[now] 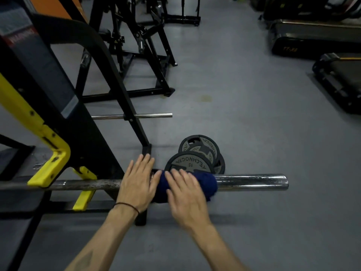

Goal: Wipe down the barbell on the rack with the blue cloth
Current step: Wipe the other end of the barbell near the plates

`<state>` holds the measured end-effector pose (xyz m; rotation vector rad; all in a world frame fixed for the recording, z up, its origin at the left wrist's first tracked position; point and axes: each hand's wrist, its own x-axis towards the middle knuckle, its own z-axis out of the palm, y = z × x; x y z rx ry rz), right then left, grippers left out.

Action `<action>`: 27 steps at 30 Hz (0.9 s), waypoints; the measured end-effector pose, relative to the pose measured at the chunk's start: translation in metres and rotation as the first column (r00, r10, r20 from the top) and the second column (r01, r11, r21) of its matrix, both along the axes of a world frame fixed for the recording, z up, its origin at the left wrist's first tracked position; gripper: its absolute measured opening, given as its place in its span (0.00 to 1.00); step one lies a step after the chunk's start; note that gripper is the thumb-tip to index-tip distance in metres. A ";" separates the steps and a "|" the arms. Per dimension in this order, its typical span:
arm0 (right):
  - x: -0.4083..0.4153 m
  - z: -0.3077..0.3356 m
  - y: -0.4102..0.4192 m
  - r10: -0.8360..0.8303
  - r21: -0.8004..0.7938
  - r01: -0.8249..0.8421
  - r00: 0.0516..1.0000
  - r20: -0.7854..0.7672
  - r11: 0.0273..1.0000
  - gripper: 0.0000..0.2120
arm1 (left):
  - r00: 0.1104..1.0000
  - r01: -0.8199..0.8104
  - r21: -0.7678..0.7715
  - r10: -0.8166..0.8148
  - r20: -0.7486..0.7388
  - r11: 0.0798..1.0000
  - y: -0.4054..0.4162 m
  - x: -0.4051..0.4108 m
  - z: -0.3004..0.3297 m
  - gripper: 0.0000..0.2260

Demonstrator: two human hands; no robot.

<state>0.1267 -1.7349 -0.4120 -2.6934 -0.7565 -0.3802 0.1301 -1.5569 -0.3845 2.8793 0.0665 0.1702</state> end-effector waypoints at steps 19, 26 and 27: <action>-0.012 -0.005 0.009 -0.228 0.123 0.235 0.972 -0.062 0.964 0.23 | 0.998 -0.013 -0.051 0.016 0.056 0.999 -0.007 -0.027 -0.027 0.29; 0.017 -0.011 -0.108 -0.175 0.057 0.176 0.984 -0.015 0.983 0.24 | 0.997 -0.010 -0.104 0.017 0.069 0.995 -0.006 -0.027 -0.026 0.30; 0.019 -0.009 -0.142 -0.275 0.076 0.277 0.961 -0.040 0.958 0.25 | 0.997 -0.021 -0.110 0.029 0.068 0.994 -0.008 -0.026 -0.025 0.30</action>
